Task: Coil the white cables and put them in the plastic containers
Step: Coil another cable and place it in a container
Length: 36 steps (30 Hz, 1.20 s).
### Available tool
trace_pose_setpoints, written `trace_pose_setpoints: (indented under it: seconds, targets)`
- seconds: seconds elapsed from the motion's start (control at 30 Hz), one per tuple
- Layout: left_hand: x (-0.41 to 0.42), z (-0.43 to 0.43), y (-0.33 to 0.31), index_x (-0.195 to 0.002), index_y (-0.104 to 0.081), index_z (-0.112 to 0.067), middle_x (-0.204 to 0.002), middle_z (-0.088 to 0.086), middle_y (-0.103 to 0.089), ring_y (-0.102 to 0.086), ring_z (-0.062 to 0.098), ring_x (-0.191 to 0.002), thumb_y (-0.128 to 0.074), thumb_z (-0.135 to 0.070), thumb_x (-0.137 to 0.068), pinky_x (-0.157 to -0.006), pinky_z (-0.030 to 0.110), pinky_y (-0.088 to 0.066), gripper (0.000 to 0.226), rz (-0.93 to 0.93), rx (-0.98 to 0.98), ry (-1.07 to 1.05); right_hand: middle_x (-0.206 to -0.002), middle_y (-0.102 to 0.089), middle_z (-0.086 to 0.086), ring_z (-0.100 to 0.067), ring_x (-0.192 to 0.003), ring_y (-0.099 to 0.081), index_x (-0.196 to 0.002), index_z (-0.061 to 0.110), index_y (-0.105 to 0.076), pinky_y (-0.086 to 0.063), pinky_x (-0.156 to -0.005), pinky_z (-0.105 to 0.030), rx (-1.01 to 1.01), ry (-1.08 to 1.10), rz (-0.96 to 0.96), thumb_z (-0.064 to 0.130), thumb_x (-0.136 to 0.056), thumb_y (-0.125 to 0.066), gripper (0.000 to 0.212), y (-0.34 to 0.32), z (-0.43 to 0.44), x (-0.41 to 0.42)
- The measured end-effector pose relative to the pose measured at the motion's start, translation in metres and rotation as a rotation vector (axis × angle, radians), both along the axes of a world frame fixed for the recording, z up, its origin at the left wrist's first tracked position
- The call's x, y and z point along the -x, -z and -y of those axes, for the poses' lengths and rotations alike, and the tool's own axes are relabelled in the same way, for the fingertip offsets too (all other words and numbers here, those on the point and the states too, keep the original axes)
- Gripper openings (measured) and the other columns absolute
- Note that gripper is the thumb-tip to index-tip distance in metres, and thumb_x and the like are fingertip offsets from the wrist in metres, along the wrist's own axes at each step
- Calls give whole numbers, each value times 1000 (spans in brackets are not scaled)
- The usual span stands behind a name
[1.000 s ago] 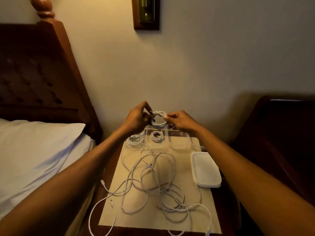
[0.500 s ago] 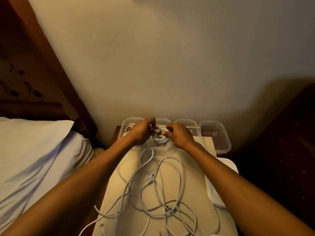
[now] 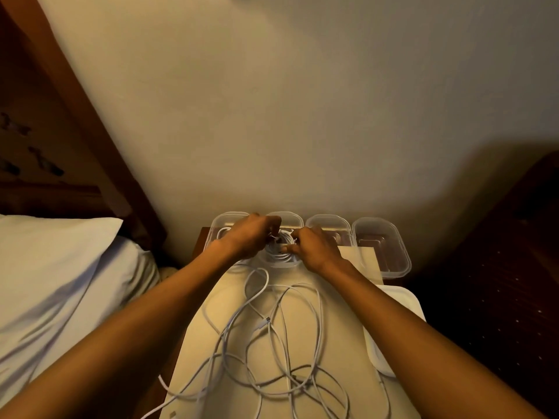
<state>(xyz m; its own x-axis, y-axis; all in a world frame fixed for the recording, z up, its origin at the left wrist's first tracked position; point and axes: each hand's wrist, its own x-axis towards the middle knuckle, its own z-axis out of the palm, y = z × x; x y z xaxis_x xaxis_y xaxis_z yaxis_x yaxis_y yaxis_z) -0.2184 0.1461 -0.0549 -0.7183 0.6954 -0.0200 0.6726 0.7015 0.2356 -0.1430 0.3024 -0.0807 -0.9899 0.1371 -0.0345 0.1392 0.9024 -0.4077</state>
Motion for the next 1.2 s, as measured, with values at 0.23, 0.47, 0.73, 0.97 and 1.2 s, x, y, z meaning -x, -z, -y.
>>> trace_pose_setpoints:
  seconds: [0.23,0.47,0.73,0.97,1.2]
  targets:
    - [-1,-3,12,-97,-70,-20,-97,11,-67,-62,28,-90,-68,-15,-87,-69,33,-47,12,-98,46,-20,-126,-54,-6,-25,-116,-44,-122,17,-62,-38,-87,-36,-206,-108,-85,45,-93,-57,41,14,-2,-2]
    - [1,-11,3,-114,-73,-24,-114,8,-67,-54,26,-111,-62,-16,-94,-85,35,-43,24,-78,170,-5,-133,-53,-10,-30,-122,-44,-122,14,-65,-37,-95,-40,-383,-145,16,43,-97,-51,40,7,3,7]
    - [-5,-12,12,-115,-69,-12,-110,12,-71,-66,30,-97,-70,-13,-88,-83,43,-56,28,-50,-70,-80,-135,-49,-15,-32,-123,-43,-126,9,-60,-38,-97,-40,-324,-144,25,27,-100,-50,34,7,5,3]
    - [-17,-8,23,-99,-75,-9,-91,12,-73,-66,29,-79,-68,-3,-85,-71,38,-55,17,-62,-56,-76,-127,-53,-14,-30,-117,-46,-122,8,-63,-42,-94,-41,-134,-143,26,37,-96,-56,40,14,3,-5]
    - [-18,-6,13,-118,-69,-5,-114,14,-71,-68,29,-99,-67,1,-85,-87,38,-56,34,-18,-151,-85,-128,-53,-12,-30,-116,-49,-123,12,-62,-43,-90,-38,-76,-124,-51,36,-95,-59,37,2,1,-12]
